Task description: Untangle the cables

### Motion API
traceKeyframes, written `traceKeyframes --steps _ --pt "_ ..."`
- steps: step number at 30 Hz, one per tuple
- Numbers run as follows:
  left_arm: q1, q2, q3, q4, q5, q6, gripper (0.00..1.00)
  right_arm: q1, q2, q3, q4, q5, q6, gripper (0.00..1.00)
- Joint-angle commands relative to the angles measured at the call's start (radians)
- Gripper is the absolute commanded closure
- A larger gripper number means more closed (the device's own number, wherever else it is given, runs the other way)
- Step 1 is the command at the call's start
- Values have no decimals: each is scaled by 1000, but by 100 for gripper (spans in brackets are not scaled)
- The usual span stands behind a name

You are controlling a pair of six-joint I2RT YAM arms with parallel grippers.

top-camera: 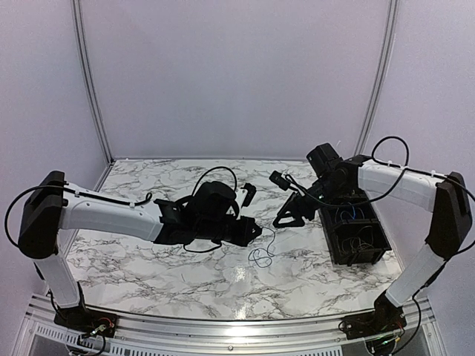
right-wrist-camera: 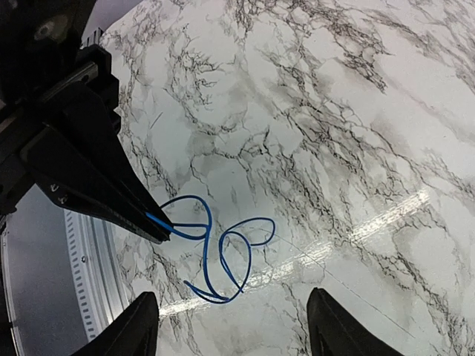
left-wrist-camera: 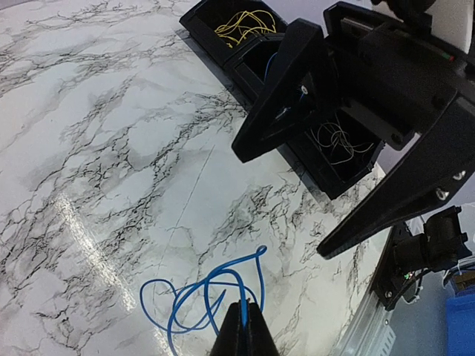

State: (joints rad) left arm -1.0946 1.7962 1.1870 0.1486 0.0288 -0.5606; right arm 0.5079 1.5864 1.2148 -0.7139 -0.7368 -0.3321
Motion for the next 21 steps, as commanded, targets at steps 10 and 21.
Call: traceKeyframes --steps 10,21 --pt "4 -47 5 48 43 -7 100 40 67 -9 28 -52 -89 44" --pt "4 -52 3 37 -88 -16 100 50 7 29 -85 -165 -158 100"
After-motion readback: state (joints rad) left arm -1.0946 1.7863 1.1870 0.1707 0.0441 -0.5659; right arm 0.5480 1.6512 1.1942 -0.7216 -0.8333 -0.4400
